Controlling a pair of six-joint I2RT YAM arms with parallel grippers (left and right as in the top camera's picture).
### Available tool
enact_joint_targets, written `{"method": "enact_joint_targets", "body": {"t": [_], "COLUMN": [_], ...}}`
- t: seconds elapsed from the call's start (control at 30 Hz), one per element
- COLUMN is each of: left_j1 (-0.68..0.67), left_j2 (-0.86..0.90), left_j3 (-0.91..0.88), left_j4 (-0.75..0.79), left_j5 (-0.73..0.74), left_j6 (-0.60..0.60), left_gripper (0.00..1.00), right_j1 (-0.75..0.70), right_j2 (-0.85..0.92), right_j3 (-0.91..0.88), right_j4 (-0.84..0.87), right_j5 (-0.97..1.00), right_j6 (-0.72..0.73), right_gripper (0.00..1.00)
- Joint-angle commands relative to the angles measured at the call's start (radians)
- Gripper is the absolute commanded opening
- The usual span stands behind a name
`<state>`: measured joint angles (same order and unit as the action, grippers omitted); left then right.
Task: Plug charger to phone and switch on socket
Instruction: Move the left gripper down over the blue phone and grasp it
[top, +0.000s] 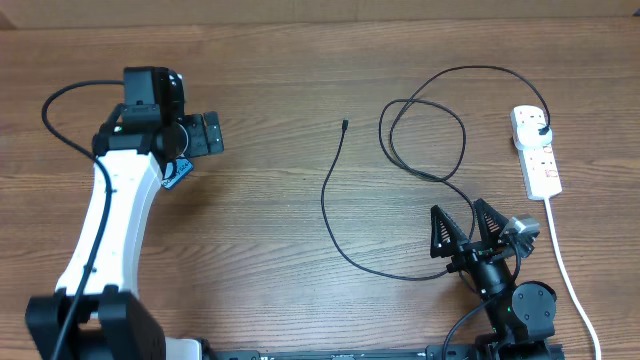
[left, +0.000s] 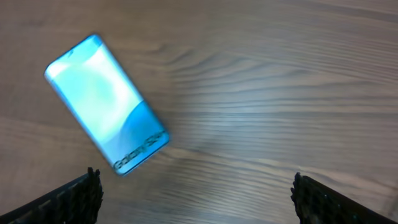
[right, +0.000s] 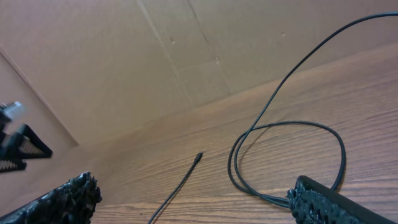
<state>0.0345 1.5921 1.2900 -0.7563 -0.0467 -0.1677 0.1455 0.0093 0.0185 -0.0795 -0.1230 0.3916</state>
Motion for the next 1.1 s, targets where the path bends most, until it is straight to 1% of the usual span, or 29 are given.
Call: {"method": "enact_joint_targets", "body": {"t": [0.0, 0.1, 0.17, 0.33, 0.6, 0.77, 1.07], "left_j1": [0.006, 0.006, 0.009, 0.049, 0.123, 0.136, 0.142], "left_j2": [0.043, 0.077, 0.097, 0.171, 0.337, 0.441, 0.532], "left_j3": [0.018, 0.018, 0.018, 0.049, 0.214, 0.286, 0.294], "left_j4": [-0.001, 0.008, 0.01, 0.013, -0.045, -0.063, -0.031], "left_j5": [-0.175, -0.247, -0.279, -0.265, -0.119, -0.112, -0.112], "left_j6": [-0.187, -0.22, -0.269, -0.378, -0.414, -0.413, -0.412], "left_gripper": [1.0, 1.0, 1.0, 1.0, 1.0, 1.0, 1.0], "right_j1": [0.006, 0.006, 0.006, 0.006, 0.006, 0.006, 0.006], "right_j2": [-0.006, -0.006, -0.006, -0.006, -0.006, -0.006, -0.006], "right_j3": [-0.011, -0.011, -0.011, -0.011, -0.011, -0.011, -0.011], "right_j4": [0.005, 0.005, 0.005, 0.005, 0.005, 0.005, 0.005], "right_j5": [0.011, 0.011, 0.011, 0.011, 0.011, 0.011, 0.011], "right_j6": [-0.004, -0.004, -0.004, -0.004, -0.004, -0.004, -0.004], "right_gripper": [1.0, 1.0, 1.0, 1.0, 1.0, 1.0, 1.0]}}
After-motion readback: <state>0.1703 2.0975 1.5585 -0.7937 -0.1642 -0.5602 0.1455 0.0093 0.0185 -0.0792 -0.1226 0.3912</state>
